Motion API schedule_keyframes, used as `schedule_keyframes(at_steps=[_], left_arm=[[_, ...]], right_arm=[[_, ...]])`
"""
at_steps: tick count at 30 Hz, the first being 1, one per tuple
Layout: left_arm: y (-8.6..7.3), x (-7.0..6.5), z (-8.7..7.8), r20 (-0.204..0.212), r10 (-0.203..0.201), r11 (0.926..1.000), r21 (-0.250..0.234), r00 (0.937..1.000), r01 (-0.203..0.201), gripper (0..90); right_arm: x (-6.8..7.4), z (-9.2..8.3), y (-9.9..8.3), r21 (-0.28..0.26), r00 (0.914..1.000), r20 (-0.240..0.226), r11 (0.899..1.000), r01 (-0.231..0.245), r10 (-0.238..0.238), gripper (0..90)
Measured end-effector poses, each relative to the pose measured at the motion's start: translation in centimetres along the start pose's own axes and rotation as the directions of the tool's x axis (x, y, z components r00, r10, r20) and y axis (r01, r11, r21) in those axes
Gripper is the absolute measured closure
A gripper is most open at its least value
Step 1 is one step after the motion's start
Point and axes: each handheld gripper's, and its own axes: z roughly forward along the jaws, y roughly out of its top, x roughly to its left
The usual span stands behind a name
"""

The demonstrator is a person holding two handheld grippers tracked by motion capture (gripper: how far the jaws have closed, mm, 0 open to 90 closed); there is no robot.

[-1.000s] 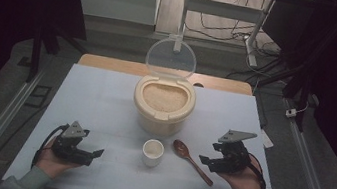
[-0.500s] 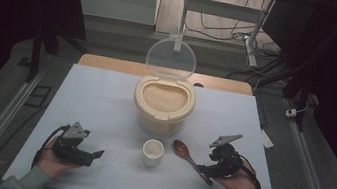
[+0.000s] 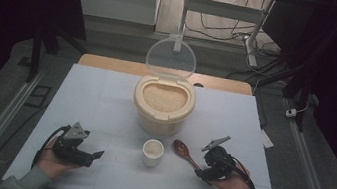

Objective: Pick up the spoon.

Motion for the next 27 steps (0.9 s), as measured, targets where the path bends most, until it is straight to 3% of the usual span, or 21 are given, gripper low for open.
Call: schedule_keyframes(at_steps=[10, 27], left_arm=[[-0.1, 0.0, 0.0, -0.001, 0.002, 1.0, 0.005, 1.0, -0.002, 10.6], [-0.1, 0.0, 0.2, -0.003, 0.009, 0.9999, 0.011, 1.0, -0.009, 10.6]], right_arm=[[0.2, 0.8, 0.1, 0.017, 0.9999, 0.003, 1.0, 0.012, -0.012, 47.4], [0.9, 1.8, 1.3, 0.09, 0.9984, 0.022, 0.995, 0.05, -0.052, 75.5]])
